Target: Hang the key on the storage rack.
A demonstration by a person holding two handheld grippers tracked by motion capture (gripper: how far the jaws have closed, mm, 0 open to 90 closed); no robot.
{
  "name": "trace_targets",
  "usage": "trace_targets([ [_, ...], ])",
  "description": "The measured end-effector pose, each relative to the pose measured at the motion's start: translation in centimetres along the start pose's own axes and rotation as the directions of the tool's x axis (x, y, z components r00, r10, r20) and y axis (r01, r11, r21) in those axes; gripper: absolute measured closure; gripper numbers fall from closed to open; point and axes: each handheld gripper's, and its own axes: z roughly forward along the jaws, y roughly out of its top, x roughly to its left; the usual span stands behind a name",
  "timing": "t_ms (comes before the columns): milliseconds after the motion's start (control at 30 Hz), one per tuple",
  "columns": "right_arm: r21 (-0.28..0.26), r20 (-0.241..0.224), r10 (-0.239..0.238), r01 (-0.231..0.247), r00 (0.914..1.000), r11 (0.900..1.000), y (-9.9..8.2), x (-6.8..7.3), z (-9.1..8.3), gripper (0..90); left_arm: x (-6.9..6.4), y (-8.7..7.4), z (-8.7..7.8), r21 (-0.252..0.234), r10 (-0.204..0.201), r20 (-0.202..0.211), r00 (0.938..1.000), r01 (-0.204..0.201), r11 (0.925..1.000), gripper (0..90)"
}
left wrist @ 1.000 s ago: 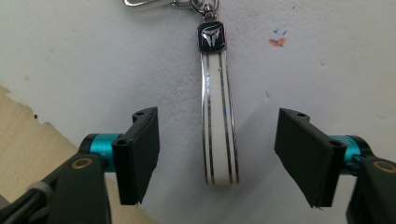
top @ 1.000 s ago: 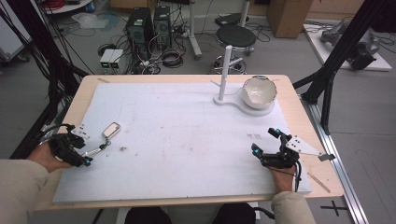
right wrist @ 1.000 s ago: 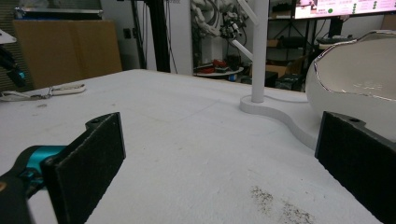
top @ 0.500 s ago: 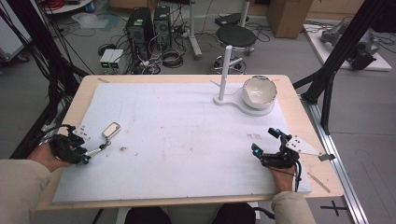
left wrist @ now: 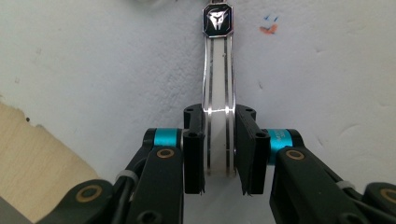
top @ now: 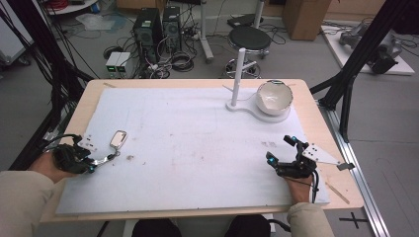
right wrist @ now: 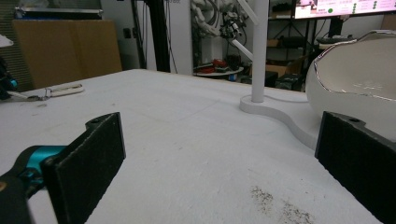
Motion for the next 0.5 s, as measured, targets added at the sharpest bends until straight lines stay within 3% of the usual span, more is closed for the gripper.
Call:
trace_targets([
  [167, 0.002, -0.002, 0.019, -0.019, 0.9998, 0.9998, 0.0, 0.0, -0.1, 0.8, -0.2, 0.6, -1.1, -0.075, 0.026, -0.029, 0.9992, -0.029, 0.9968, 74.6],
  [267, -0.005, -0.002, 0.022, -0.022, 0.9997, 0.9997, 0.0, -0.2, -0.1, 0.7, -0.4, 1.6, -2.2, -0.133, 0.049, -0.026, 0.9985, -0.052, 0.9898, 74.7],
  [500, 0.040, -0.003, 0.033, -0.033, 0.9994, 0.9987, 0.3, -0.3, 0.2, 0.7, -0.9, 4.1, -3.7, -0.238, 0.077, -0.017, 0.9969, -0.079, 0.9679, 74.7],
])
